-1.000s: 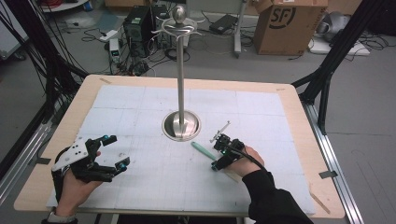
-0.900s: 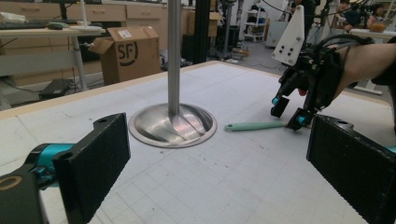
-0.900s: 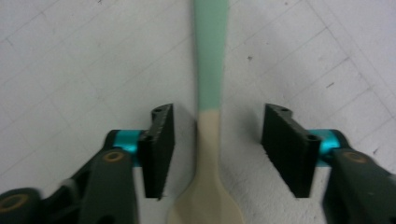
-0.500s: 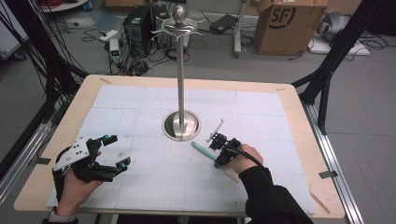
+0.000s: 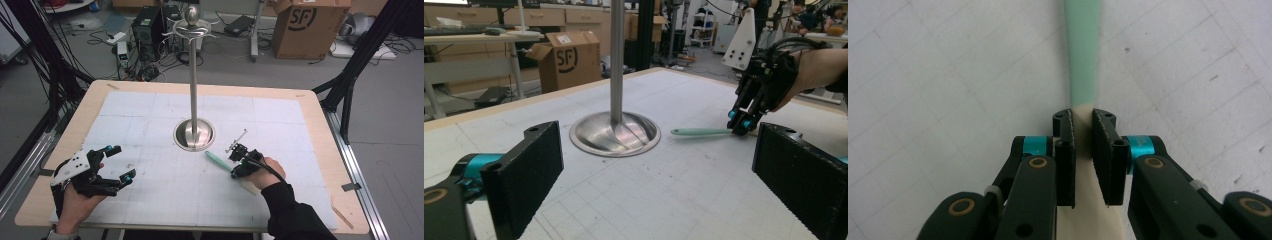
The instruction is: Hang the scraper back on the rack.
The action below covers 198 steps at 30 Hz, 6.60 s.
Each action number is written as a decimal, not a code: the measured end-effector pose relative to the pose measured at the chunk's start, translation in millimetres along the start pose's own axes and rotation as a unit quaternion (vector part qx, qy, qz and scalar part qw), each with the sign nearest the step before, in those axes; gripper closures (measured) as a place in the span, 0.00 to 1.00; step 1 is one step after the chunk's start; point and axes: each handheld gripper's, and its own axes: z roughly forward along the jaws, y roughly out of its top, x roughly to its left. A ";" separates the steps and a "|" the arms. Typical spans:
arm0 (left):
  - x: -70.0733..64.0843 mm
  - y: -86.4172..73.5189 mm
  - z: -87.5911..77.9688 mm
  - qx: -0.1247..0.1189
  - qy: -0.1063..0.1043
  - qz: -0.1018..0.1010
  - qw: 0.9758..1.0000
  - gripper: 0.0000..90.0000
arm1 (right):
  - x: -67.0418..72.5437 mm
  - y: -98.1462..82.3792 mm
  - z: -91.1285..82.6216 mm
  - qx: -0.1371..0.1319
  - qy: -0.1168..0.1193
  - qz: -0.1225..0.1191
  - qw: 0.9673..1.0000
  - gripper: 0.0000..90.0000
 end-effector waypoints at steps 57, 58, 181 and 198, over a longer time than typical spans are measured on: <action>-5.3 5.3 -21.6 -0.016 0.006 0.001 1.000 0.07 | -30.3 23.5 -133.5 -0.505 0.027 -0.016 0.863 0.90; -5.4 5.2 -22.4 -0.016 0.007 0.001 1.000 0.07 | -31.1 25.1 -135.4 -0.507 0.027 -0.018 0.862 0.89; 3.6 -0.7 -29.0 -0.020 0.034 -0.010 0.999 0.07 | -17.5 18.7 -102.5 -0.532 -0.025 0.007 0.847 0.00; 8.0 -3.6 -21.5 -0.018 0.037 -0.012 0.999 0.07 | -2.5 -44.0 -73.5 -0.523 -0.023 -0.010 0.852 0.00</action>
